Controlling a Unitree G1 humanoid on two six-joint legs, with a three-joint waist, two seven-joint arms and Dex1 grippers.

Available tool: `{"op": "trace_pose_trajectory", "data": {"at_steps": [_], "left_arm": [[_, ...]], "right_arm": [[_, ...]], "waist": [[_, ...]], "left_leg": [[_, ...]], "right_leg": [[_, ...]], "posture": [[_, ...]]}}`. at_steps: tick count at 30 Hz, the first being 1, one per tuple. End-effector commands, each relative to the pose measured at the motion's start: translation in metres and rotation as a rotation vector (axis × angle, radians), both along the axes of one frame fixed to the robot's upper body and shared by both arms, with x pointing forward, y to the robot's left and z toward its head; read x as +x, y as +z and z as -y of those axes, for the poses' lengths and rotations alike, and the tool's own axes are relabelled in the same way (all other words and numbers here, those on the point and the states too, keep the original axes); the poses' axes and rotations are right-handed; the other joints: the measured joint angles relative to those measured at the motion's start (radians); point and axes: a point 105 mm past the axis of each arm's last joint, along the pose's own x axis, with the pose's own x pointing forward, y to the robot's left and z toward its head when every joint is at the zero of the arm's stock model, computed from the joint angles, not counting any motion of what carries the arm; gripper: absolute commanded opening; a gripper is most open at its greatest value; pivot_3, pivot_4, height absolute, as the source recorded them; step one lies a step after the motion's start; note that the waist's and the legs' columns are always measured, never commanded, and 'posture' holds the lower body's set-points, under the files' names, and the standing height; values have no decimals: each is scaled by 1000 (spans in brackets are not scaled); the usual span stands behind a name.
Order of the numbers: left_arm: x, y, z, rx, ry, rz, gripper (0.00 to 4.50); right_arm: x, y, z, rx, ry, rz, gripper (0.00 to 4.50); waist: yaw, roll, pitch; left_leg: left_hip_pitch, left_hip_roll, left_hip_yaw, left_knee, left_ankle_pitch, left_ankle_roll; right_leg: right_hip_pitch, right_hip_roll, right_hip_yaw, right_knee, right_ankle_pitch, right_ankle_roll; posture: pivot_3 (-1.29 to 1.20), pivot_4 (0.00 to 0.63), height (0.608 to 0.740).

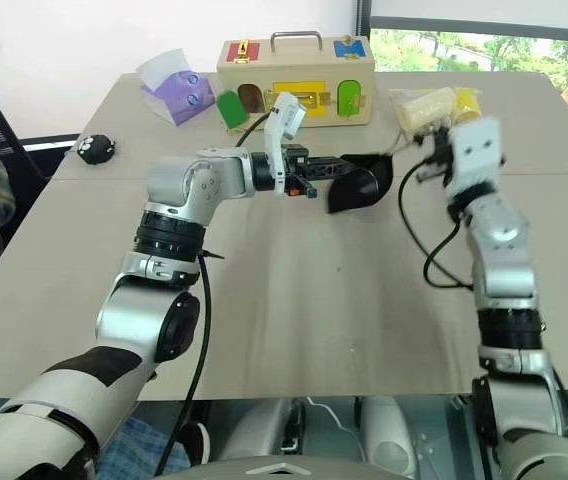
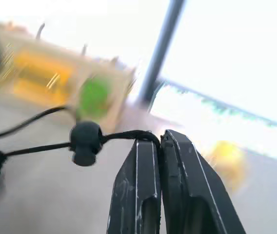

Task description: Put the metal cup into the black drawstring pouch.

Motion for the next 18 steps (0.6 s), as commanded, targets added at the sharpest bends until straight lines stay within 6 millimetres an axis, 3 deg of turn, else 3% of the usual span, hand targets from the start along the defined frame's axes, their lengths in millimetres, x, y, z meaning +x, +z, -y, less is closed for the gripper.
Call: {"op": "trace_pose_trajectory", "data": {"at_steps": [1, 3, 8, 18], "left_arm": [[-10, 22, 5, -57, -48, 84, 0], [-13, 24, 4, -60, -60, 100, 0], [-22, 34, 5, -43, -95, 204, 2174], [-22, 87, -1, -122, -72, 449, 2174]], "right_arm": [[-18, 54, -18, -32, 94, 175, 159], [-26, 73, -30, -60, 151, 229, 159], [-44, 99, -64, -178, 290, 301, 0], [-48, 90, -85, -292, 362, 275, 0]], "waist": [[-1, 0, 0], [-1, 0, 0], [1, 0, 0], [4, 0, 0]], "left_leg": [[0, 0, 0, 0, 0, 0], [0, 0, 0, -1, 0, 0], [0, 0, 0, 0, 0, 0], [-1, 0, 0, 0, 0, 0]], "right_leg": [[0, 0, 0, 0, 0, 0], [0, 0, 0, 0, 0, 0], [0, 0, 0, 0, 0, 0], [0, -1, 0, -1, 0, 0]], "posture": [[0, 150, 710], [0, 150, 710], [0, 150, 710], [0, 150, 710]]}}
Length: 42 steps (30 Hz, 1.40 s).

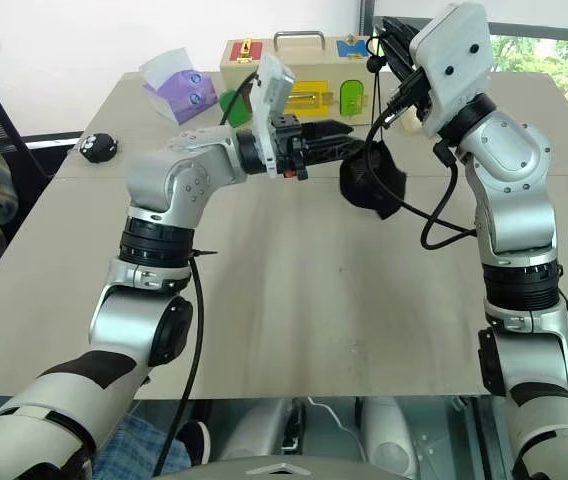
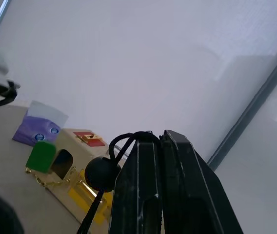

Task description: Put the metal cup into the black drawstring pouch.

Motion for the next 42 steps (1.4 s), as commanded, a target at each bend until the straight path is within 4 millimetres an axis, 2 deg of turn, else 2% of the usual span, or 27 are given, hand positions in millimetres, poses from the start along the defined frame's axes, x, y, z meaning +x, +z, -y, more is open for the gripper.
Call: {"op": "trace_pose_trajectory", "data": {"at_steps": [1, 4, 12, 14, 18, 25, 29, 33, 34, 36, 39, 42], "left_arm": [[-2, 38, -3, -71, 2, 119, 2174], [-3, 47, -4, -100, -12, 126, 2174], [-11, 49, 0, -99, -70, 131, 2174], [-11, 41, 2, -75, -79, 117, 1660], [-9, 37, 3, -65, -78, 106, 25], [-4, 25, 6, -5, -52, 108, 25], [1, 28, 7, -41, -28, 78, 25], [8, 35, 4, -55, 26, 113, 1220], [10, 35, 4, -53, 35, 115, 1810], [10, 33, 5, -40, 26, 122, 2699], [5, 31, 7, -27, 2, 135, 2699], [4, 37, 8, -56, -5, 144, 2699]], "right_arm": [[-10, 6, -5, -35, 18, 48, 0], [-9, -1, -7, -75, 16, 36, 0], [-10, -10, -12, -127, 25, 22, 0], [-10, -10, -13, -126, 26, 22, 0], [-12, -7, -14, -124, 29, 27, 0], [-14, 4, -16, -93, 38, 61, 0], [-13, 3, -18, -97, 40, 60, 0], [-14, 2, -20, -96, 44, 58, 0], [-14, 2, -20, -95, 45, 58, 0], [-14, 3, -20, -94, 47, 59, 0], [-15, 3, -21, -90, 50, 61, 0], [-15, 1, -22, -96, 49, 58, 0]], "waist": [[0, 0, 0], [0, 0, 0], [-2, 0, 0], [-2, 0, 0], [-2, 0, 0], [-2, 0, 0], [-2, 0, 0], [-2, 0, 0], [-2, 0, 0], [-2, 0, 0], [-2, 0, 0], [-2, 0, 0]], "left_leg": [[0, 0, 0, 0, 0, 0], [0, 0, 0, 0, 0, 0], [0, 0, 0, 0, 0, 0], [0, 0, 0, 0, 0, 0], [0, 0, 0, 0, 0, 0], [0, 0, 0, 0, 0, 0], [0, 0, 0, 0, 0, 0], [0, 0, 0, 0, 0, 0], [0, 0, 0, 0, 0, 0], [0, 0, 0, 0, 0, 0], [0, 0, 0, 0, 0, 0], [0, 0, 0, 0, 0, 0]], "right_leg": [[0, 0, 0, 0, 0, 0], [0, 0, 0, 0, 0, 0], [0, 0, 0, 0, 0, 0], [0, 0, 0, 0, 0, 0], [0, 0, 0, 0, 0, 0], [0, 0, 0, 0, 0, 0], [0, 0, 0, 0, 0, 0], [0, 0, 0, 0, 0, 0], [0, 0, 0, 0, 0, 0], [0, 0, 0, 0, 0, 0], [0, 0, 0, 0, 0, 0], [0, 0, 0, 0, 0, 0]], "posture": [[0, 150, 710], [0, 150, 710], [0, 150, 710], [0, 150, 710], [0, 150, 710], [0, 150, 710], [0, 150, 710], [0, 150, 710], [0, 150, 710], [0, 150, 710], [0, 150, 710], [0, 150, 710]]}}
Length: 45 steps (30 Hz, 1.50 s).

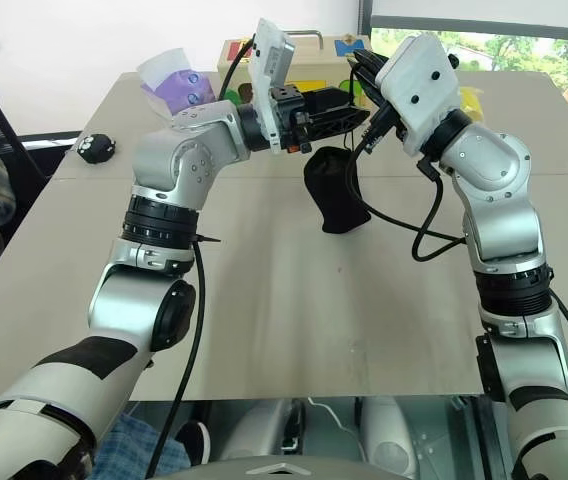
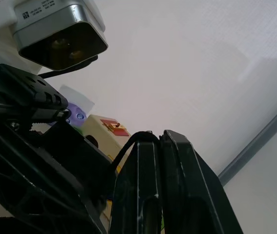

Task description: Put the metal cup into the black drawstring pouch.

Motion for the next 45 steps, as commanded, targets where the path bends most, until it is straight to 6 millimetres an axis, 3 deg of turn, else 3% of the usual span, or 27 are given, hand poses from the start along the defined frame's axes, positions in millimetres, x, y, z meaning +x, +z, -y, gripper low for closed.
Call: {"op": "trace_pose_trajectory", "data": {"at_steps": [1, 5, 6, 7, 11, 16, 23, 26, 29, 30, 31, 33, 35, 38, 43, 45], "left_arm": [[-8, 23, 2, -40, -26, 80, 2699], [-11, 23, 2, -43, -44, 82, 2699], [-11, 22, 2, -42, -46, 79, 2201], [-12, 21, 3, -37, -54, 78, 2033], [-16, 15, 5, -13, -77, 74, 146], [-12, 7, 4, 22, -55, 73, 154], [6, -25, -5, 128, 45, 83, 154], [18, -39, -12, 161, 111, 75, 154], [19, -41, -14, 145, 107, 62, 154], [17, -37, -14, 134, 98, 74, 1188], [18, -33, -14, 120, 108, 80, 1411], [18, -30, -15, 98, 110, 64, 2285], [14, -28, -17, 76, 86, 44, 2285], [-1, -26, -23, 66, 23, 33, 2333], [-21, -39, -42, 123, -5, 15, 2333], [-28, -65, -62, 210, 29, -24, 2333]], "right_arm": [[-11, 17, -3, 7, 12, 77, 0], [-12, 19, -4, 8, 14, 81, 0], [-12, 19, -4, 9, 14, 82, 0], [-12, 20, -4, 10, 14, 85, 0], [-13, 23, -4, 14, 16, 92, 0], [-15, 33, -2, 60, 14, 127, 0], [-44, 117, 43, 416, -115, 508, 0], [-51, 130, 57, 494, -137, 566, 0], [-28, 101, 40, 373, -101, 407, 0], [-21, 88, 35, 326, -90, 346, 0], [-17, 76, 30, 288, -74, 286, 0], [-10, 54, 24, 227, -51, 173, 0], [-4, 36, 26, 193, -56, 95, 0], [3, 3, 41, 178, -82, -40, 989], [2, -50, 63, 182, -65, -293, 3343], [-5, -92, 84, 154, -66, -448, 3343]], "waist": [[0, 0, 0], [0, 0, 0], [0, 0, 0], [0, 0, 0], [0, 0, 0], [-1, 0, 0], [0, 0, 0], [2, 0, 0], [0, 0, 0], [-2, 0, 0], [-3, 0, 0], [-4, 0, 0], [-4, 0, 0], [-4, 0, 0], [-3, 0, 0], [-2, 0, 0]], "left_leg": [[0, 0, 0, 0, 0, 0], [0, 0, 0, 0, 0, 0], [0, 0, 0, 0, 0, 0], [0, 0, 0, 0, 0, 0], [0, 0, 0, 0, 0, 0], [0, 0, 0, 0, 0, 0], [-2, 0, 0, 0, 0, 0], [-3, 0, 0, 0, 0, 0], [-3, -1, 1, 0, 0, 0], [-3, -1, 1, 0, 0, 0], [-3, 0, 1, 0, 0, 0], [-4, 0, 1, -1, 0, 0], [-7, 0, 1, 0, 0, 0], [-13, 0, -1, 3, 0, 0], [-14, 0, -1, 2, 0, 0], [-13, 0, -1, 2, 0, 0]], "right_leg": [[0, 0, 0, 0, 0, 0], [0, 0, 0, 0, 0, 0], [0, 0, 0, 0, 0, 0], [0, 0, 0, 0, 0, 0], [0, 0, 0, 0, 0, 0], [0, 0, 0, 0, 0, 0], [-4, 0, 1, 1, 0, 0], [-4, 0, 0, 0, 0, 0], [-4, 0, 1, 0, 0, 0], [-4, 0, 0, 1, 0, 0], [-4, 0, 0, 1, 0, 0], [-4, 0, 0, 1, 0, 0], [-7, 0, 0, 1, 0, 0], [-13, 0, -1, 4, 0, 0], [-13, 0, -1, 2, 0, 0], [-13, 0, -1, 2, 0, 0]], "posture": [[0, 150, 710], [0, 150, 710], [0, 150, 710], [0, 150, 710], [0, 150, 710], [0, 150, 710], [0, 150, 710], [0, 150, 710], [0, 150, 710], [0, 150, 710], [0, 150, 710], [0, 150, 710], [0, 150, 710], [0, 150, 710], [0, 150, 710], [0, 150, 710]]}}
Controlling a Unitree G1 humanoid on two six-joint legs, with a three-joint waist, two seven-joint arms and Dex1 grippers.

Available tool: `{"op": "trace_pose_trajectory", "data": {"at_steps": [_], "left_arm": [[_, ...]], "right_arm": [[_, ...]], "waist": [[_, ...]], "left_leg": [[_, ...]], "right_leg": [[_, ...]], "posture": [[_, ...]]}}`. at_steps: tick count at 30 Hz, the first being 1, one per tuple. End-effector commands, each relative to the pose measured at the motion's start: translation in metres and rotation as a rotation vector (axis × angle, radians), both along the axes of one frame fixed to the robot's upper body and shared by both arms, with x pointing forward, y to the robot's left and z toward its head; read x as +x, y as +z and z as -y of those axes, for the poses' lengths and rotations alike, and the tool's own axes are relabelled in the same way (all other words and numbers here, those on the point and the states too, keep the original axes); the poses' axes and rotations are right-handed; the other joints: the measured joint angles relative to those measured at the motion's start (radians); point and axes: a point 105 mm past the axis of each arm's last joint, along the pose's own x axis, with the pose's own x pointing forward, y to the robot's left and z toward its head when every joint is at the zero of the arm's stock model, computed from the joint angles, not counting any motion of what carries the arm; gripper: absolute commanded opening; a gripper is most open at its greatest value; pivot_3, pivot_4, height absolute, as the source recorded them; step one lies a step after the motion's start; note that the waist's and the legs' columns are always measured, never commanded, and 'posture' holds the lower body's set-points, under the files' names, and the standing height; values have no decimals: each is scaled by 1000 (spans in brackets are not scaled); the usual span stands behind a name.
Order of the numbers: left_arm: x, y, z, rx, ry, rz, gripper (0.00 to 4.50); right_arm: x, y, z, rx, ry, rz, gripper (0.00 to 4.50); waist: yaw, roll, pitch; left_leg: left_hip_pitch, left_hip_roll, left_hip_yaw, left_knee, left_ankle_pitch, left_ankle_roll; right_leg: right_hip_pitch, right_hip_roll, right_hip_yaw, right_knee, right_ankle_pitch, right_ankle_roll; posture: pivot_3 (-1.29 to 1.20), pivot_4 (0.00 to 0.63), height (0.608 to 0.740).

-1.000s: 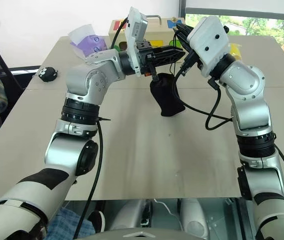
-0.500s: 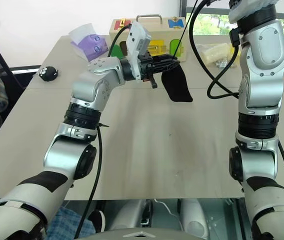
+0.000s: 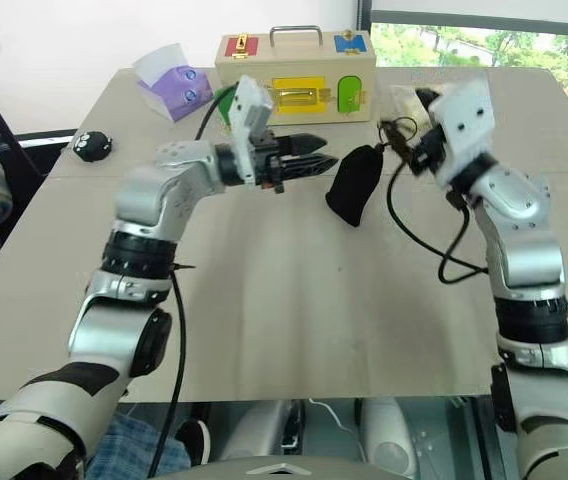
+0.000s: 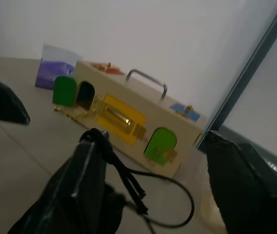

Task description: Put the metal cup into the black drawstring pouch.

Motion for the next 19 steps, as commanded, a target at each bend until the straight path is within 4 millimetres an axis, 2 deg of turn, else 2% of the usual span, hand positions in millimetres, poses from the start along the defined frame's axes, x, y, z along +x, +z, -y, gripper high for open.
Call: {"op": "trace_pose_trajectory", "data": {"at_steps": [1, 3, 5, 6, 10, 11, 13, 16, 19], "left_arm": [[-19, -28, -27, 125, 20, 2, 2333], [-28, -71, -51, 262, 88, -28, 2333], [-40, -102, -66, 332, 137, -41, 2333], [-44, -110, -70, 339, 149, -37, 2333], [-48, -129, -84, 239, 334, -58, 2333], [-50, -133, -87, 211, 387, -50, 2333], [-55, -135, -93, 137, 470, -41, 2333], [-62, -142, -98, 120, 537, -38, 2333], [-65, -139, -100, 94, 570, -25, 2333]], "right_arm": [[-24, -44, 30, -37, 55, -171, 3343], [-42, -81, 46, -50, 90, -315, 3343], [-50, -98, 60, 24, 85, -354, 3343], [-52, -102, 65, 60, 80, -358, 3343], [-58, -127, 84, 143, 63, -380, 3343], [-62, -137, 91, 139, 61, -394, 3343], [-67, -150, 103, 113, 67, -411, 3343], [-69, -154, 113, 98, 82, -422, 3343], [-69, -154, 118, 78, 94, -428, 3343]], "waist": [[1, 0, -1], [2, 2, -2], [-1, 2, -2], [-2, 3, -2], [13, 2, -1], [19, 2, -1], [26, 2, 0], [30, 2, 0], [28, 3, 0]], "left_leg": [[0, 0, 0, 0, 0, 0], [2, 0, 0, -3, 0, 0], [2, 0, 0, -4, 0, 0], [2, 0, 1, -3, 0, 0], [6, 1, 0, 1, 0, 0], [11, 1, 0, 0, -1, 1], [32, 5, 0, -5, -3, 5], [35, 5, -1, -5, -3, 6], [36, 5, 0, -5, -3, 5]], "right_leg": [[0, 0, 0, 0, 0, 0], [3, 0, 0, -2, 0, 0], [2, 0, 1, -4, 0, 0], [2, 1, 3, -3, 0, 0], [6, 0, 2, -1, 3, -3], [11, 0, 2, -2, 4, -4], [35, 0, 0, -13, 4, -4], [39, 0, -1, -14, 4, -4], [38, 0, 0, -13, 4, -5]], "posture": [[0, 150, 710], [0, 150, 710], [0, 150, 710], [0, 150, 710], [0, 150, 710], [0, 150, 710], [0, 150, 710], [0, 150, 710], [0, 150, 710]]}}
